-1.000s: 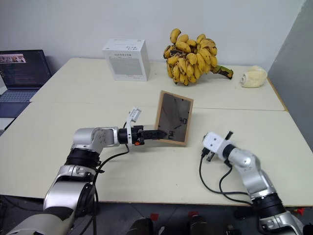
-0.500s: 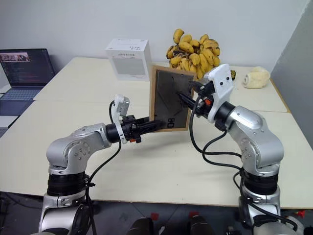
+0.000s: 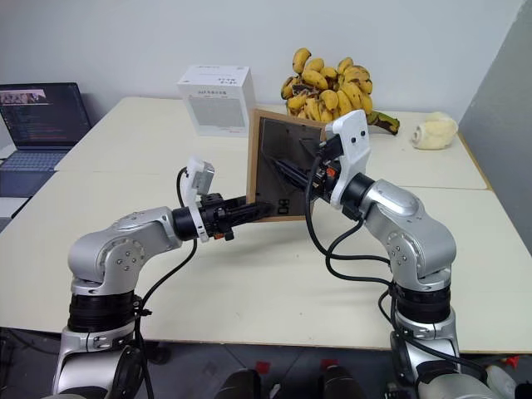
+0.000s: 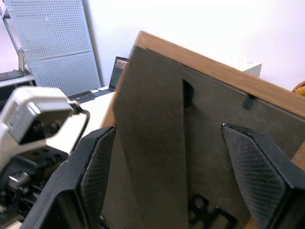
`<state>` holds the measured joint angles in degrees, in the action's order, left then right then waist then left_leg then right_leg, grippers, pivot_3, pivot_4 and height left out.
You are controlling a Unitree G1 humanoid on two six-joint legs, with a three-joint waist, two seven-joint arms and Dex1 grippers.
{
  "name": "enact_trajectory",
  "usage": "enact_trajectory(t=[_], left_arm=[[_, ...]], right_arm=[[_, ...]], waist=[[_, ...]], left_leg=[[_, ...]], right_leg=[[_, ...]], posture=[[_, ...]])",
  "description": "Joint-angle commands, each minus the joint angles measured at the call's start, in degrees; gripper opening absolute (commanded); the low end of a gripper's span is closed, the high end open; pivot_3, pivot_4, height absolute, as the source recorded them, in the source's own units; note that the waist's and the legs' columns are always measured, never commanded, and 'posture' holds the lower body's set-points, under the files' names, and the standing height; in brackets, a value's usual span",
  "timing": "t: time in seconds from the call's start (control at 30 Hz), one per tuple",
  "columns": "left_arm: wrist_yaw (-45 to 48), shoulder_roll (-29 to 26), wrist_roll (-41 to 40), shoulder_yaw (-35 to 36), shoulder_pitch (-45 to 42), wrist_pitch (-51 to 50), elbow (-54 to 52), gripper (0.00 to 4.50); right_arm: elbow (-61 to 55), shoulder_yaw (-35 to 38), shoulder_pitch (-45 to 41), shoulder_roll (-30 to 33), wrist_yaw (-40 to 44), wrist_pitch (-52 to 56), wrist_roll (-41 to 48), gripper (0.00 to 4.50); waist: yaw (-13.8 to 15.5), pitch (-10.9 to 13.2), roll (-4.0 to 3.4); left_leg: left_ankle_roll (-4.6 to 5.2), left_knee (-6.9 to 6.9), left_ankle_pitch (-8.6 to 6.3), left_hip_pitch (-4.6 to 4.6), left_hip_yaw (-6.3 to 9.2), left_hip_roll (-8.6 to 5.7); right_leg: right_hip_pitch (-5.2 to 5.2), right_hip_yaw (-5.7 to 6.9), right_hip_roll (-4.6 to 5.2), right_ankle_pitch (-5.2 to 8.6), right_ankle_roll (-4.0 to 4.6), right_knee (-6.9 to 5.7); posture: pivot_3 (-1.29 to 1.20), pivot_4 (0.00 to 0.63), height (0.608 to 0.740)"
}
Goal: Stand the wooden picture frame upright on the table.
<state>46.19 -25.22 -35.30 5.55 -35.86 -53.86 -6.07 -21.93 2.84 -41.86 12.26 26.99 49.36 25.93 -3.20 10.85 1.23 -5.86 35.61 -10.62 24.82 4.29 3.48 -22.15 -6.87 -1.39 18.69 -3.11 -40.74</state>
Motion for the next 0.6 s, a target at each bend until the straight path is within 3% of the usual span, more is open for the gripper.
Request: enact_trajectory(t=[0.03,0.27,0.6], left_arm=[[1.9,0.8,2.4,-1.8,-4.9,6.9,6.6,1.29],[3.1,1.8,5.6,-3.2,-8.9,13.1,16.3,1.29],[5.9,0.3,0.2,-1.9,-7.3,7.0,8.8,1.29]], right_arm=[[-1.8,0.6,-1.1,0.0,-1.6,-0.5,1.3,3.74],[-2.7,1.8,0.2,1.1,-3.6,0.4,2.5,3.74],[4.3,-0.6,0.0,4.1,1.4,-7.0,1.1,3.74]], waist=[[0.0,0.0,0.00],[-0.1,0.0,0.00],[-0.1,0.0,0.00]], left_leg=[[0.00,0.00,0.00,0.00,0.00,-0.01],[0.00,-0.19,0.00,0.01,-0.02,0.00],[0.00,-0.57,0.01,0.03,-0.03,0.02]], right_leg=[[0.00,0.00,0.00,0.00,0.00,0.00],[-0.10,-0.01,-0.02,0.00,0.09,0.02],[-0.14,0.02,0.00,0.05,0.18,0.31]], posture=[[0.00,0.150,0.740],[0.00,0.150,0.740],[0.00,0.150,0.740]])
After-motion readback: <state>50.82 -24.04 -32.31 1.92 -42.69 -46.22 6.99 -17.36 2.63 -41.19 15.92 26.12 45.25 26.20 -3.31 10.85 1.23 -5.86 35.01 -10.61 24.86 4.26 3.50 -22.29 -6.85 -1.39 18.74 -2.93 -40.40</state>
